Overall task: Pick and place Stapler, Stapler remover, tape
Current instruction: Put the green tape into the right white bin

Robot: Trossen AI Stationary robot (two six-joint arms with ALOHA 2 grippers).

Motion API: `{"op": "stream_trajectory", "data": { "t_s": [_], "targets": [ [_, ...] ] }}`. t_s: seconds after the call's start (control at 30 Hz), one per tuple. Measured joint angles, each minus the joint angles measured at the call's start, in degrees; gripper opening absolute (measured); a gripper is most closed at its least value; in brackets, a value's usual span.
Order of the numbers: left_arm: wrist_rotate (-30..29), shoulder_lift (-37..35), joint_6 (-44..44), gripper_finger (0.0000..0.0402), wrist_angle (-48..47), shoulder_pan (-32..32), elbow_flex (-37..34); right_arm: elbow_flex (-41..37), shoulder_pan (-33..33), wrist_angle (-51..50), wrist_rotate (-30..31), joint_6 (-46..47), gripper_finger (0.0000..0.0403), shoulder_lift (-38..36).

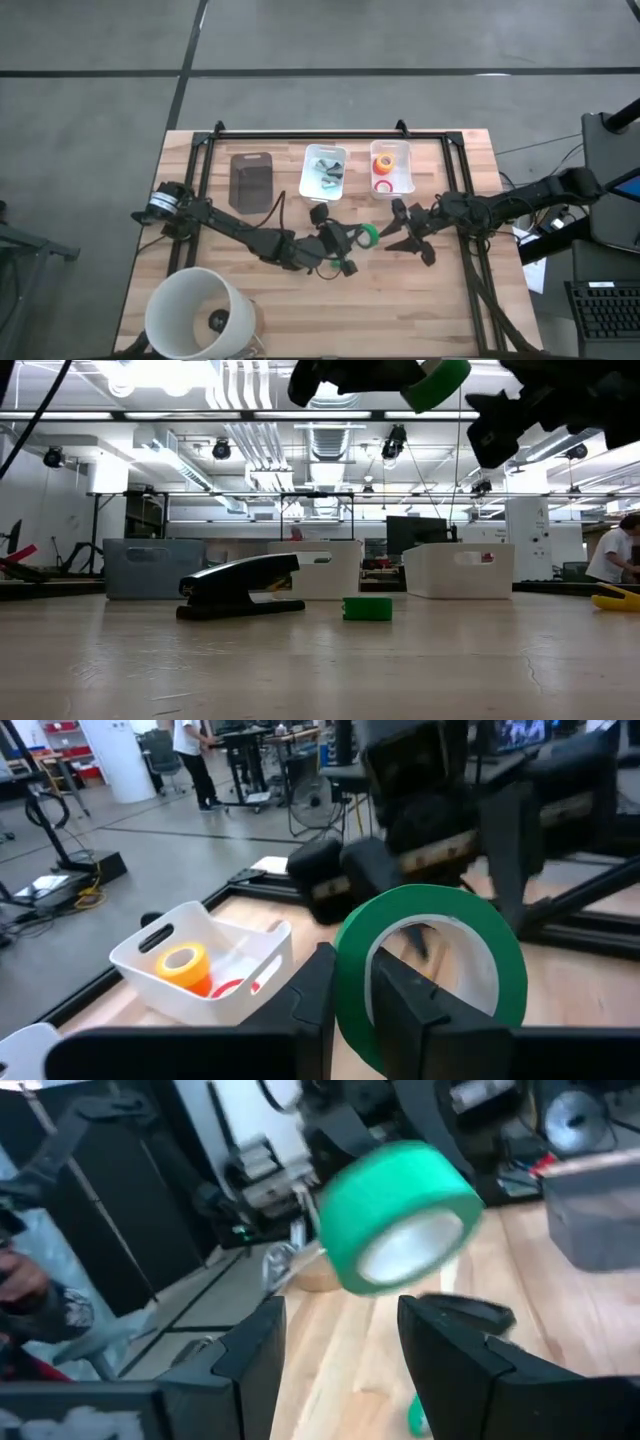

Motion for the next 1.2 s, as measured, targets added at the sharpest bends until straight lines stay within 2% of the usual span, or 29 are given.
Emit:
{"op": "stream_trajectory", "data": {
  "t_s": [0.27,0.5,0.7,1.0,1.2],
  "targets": [
    [1.63,0.02,-0.01,0.0053,1.05,0.87,-0.24,4.07,0.15,1.9,0.71,-4.32,0.0219,7.17],
    [1.65,0.04,0.03,0.0055,1.03,0.85,-0.41,6.97,0.26,6.08,-2.12,-6.05,0.0212,12.95],
    [1.83,0.11,0.61,0.0055,-0.01,0.81,-0.48,8.12,0.26,6.16,-1.98,-6.78,0.0176,16.2],
    [1.92,0.13,-1.32,0.0059,-0.46,0.85,-0.5,8.22,0.24,5.9,-1.87,-6.68,0.0084,15.61],
    [1.47,0.13,-1.89,0.0109,-1.02,0.85,-0.5,8.2,-0.24,2.75,-1.75,-4.85,0.0053,14.92]
  ]
}}
